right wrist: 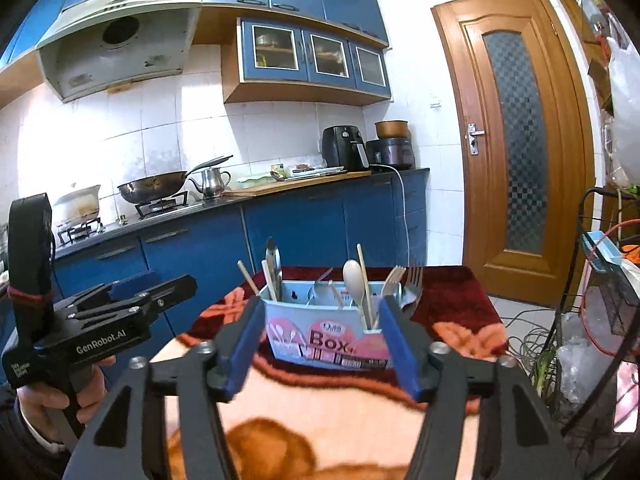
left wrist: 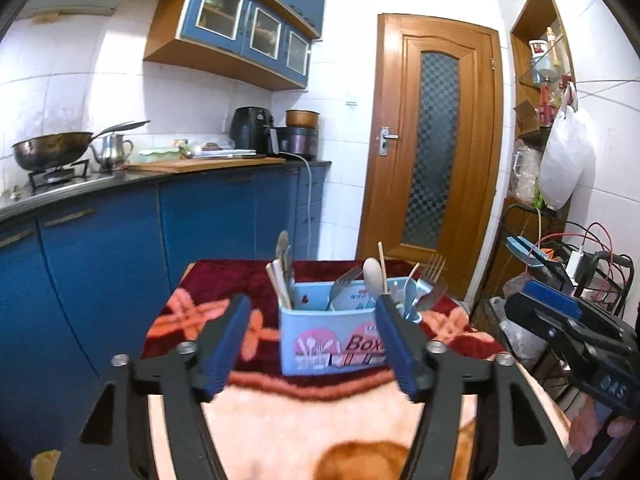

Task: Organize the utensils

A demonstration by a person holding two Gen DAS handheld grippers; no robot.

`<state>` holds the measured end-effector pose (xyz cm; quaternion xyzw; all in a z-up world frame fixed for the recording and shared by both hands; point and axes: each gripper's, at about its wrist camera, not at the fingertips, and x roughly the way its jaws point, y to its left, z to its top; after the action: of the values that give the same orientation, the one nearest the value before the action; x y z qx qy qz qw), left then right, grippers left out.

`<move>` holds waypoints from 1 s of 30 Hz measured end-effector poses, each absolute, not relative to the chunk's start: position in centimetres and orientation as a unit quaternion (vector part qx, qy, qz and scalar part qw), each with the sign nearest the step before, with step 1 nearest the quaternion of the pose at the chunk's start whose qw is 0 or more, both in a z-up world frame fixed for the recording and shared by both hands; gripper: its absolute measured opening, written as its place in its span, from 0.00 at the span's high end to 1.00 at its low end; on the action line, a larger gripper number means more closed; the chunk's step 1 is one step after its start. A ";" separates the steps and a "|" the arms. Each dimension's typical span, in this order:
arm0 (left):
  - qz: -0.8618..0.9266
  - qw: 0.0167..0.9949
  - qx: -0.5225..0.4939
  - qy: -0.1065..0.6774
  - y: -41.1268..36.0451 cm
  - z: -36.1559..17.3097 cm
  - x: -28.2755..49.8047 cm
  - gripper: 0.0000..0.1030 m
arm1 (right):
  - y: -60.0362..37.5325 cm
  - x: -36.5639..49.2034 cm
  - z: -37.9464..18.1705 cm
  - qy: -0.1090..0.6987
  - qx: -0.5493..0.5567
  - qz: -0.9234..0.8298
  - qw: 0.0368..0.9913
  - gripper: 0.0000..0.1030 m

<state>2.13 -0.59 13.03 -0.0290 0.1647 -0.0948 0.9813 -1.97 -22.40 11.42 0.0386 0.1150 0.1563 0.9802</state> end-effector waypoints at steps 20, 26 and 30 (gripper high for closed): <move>-0.032 0.984 -0.020 0.173 -0.4 3.7 -0.4 0.22 | -22.4 -3.7 0.8 0.097 0.012 0.097 0.991 0.00; -0.021 0.984 0.001 0.178 -1.2 2.0 -0.1 0.22 | -23.2 -3.3 -0.3 0.092 0.033 0.076 0.992 0.00; -0.021 0.982 0.005 0.186 -1.5 1.4 0.0 0.22 | -23.7 -3.3 -0.6 0.091 0.050 0.081 0.991 0.00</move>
<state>-0.02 -1.55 1.37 0.0046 0.1856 -0.0212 0.9824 -3.34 -23.68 -0.63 0.0501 0.0912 0.0812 0.9913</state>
